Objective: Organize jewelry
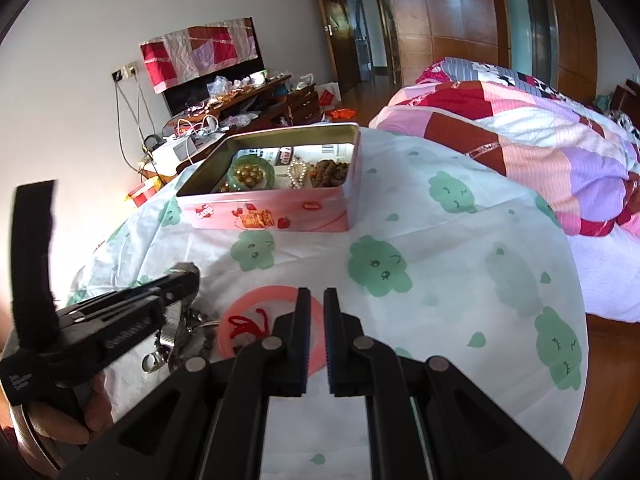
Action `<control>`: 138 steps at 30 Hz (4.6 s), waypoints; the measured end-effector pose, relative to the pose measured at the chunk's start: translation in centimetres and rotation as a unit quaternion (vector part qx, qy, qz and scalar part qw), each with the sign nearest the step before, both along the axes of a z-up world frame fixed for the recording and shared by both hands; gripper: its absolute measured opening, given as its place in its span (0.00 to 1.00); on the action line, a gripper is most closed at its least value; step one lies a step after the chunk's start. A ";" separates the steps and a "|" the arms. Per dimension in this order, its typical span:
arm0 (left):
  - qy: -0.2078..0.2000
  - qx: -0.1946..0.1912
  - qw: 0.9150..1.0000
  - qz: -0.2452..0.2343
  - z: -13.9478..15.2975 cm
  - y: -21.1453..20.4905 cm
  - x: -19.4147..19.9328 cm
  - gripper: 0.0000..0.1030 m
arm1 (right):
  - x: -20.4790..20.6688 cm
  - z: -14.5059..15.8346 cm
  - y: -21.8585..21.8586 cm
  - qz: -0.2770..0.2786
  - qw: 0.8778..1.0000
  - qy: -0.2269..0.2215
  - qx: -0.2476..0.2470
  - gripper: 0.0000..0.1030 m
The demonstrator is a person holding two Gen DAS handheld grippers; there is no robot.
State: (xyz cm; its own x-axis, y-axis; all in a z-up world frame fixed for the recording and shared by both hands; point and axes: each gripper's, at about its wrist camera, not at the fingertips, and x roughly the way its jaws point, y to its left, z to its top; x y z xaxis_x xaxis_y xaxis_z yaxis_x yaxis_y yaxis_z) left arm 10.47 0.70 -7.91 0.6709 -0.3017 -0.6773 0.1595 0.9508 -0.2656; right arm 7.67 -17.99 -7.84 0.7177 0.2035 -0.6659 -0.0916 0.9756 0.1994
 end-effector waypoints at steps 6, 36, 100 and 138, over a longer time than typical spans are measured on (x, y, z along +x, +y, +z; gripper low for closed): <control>-0.049 -0.060 0.997 0.004 2.5 1.9 -1.6 0.14 | 0.2 -0.5 -1.5 -0.009 1.000 0.014 0.006 0.10; -0.118 -0.055 0.991 0.028 5.5 4.3 -3.4 0.14 | 1.4 -2.1 1.5 0.033 0.997 0.050 -0.049 0.12; -0.077 0.098 0.992 -0.025 1.4 -4.0 13.4 0.20 | 15.1 0.2 1.3 -0.062 0.996 -0.046 -0.044 0.13; -0.086 0.088 0.989 0.078 3.3 -0.7 9.5 0.68 | 9.2 1.4 -2.6 -0.143 0.986 -0.084 -0.009 0.69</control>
